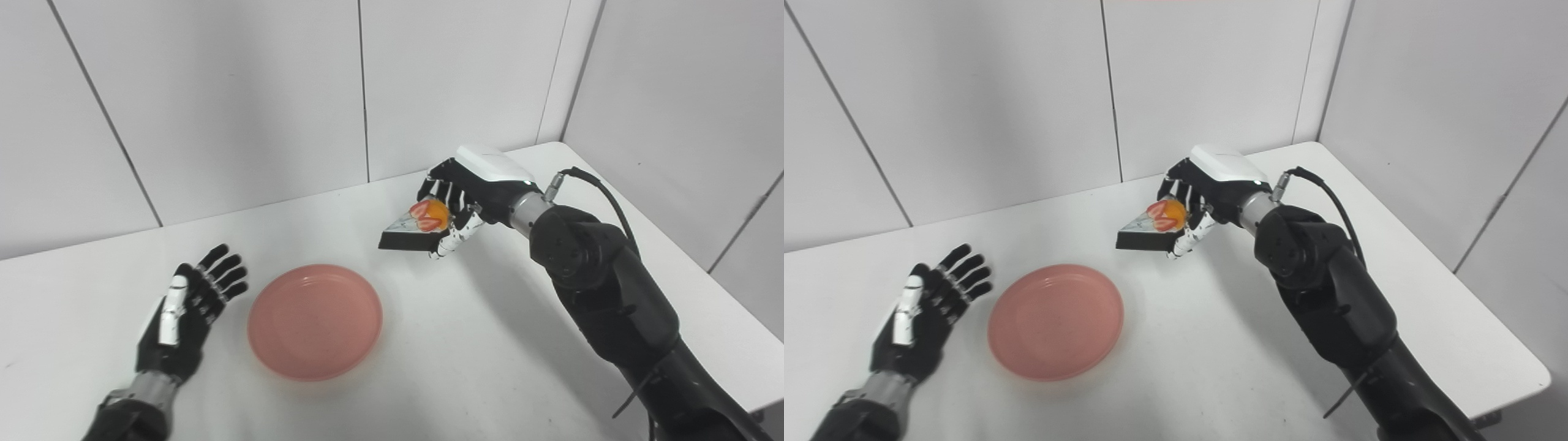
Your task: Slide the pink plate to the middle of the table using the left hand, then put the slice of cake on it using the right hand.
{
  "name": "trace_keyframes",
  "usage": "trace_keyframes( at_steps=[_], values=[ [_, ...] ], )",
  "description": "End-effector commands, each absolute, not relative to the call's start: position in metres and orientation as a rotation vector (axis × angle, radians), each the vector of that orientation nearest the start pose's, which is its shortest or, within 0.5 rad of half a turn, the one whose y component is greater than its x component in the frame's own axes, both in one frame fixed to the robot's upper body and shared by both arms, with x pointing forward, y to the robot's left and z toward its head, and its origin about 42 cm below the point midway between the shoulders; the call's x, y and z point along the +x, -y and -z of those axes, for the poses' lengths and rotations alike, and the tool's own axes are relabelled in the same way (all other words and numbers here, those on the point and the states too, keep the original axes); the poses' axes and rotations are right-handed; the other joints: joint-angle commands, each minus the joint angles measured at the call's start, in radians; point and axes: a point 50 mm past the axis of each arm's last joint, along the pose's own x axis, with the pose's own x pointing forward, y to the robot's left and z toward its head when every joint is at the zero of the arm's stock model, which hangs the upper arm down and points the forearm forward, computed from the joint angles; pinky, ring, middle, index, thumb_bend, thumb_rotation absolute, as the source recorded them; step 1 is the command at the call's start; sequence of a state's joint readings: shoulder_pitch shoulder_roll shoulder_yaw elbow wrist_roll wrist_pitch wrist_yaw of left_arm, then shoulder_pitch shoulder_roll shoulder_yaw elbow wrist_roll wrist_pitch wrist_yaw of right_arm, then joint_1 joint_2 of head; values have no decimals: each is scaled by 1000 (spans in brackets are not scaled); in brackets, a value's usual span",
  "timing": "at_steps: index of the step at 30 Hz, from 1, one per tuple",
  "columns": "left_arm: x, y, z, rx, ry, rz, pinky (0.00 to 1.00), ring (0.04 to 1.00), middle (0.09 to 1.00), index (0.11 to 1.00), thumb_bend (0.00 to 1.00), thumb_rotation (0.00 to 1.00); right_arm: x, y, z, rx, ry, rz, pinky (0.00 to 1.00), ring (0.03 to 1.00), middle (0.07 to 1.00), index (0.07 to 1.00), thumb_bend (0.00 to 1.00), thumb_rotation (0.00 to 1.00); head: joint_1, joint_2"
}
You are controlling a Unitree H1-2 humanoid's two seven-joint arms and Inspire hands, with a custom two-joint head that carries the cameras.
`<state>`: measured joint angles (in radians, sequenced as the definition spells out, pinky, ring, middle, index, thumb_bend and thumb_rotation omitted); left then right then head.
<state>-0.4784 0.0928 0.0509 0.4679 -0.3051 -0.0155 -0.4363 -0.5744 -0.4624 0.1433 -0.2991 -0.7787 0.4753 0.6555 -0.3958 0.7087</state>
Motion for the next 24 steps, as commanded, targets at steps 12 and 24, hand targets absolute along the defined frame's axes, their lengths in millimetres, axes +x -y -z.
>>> trace_keyframes(
  at_steps=[12, 24],
  values=[
    [403, -151, -125, -183, -117, 420, 854, 862, 865, 850, 400, 1000, 415, 207, -331, -1182, 227, -314, 368, 440, 465, 509, 527, 0, 242, 36],
    [401, -128, -133, -162, -112, 424, 848, 863, 865, 848, 404, 1000, 430, 172, -296, -1159, 207, -395, 348, 424, 453, 513, 527, 0, 288, 53]
  ],
)
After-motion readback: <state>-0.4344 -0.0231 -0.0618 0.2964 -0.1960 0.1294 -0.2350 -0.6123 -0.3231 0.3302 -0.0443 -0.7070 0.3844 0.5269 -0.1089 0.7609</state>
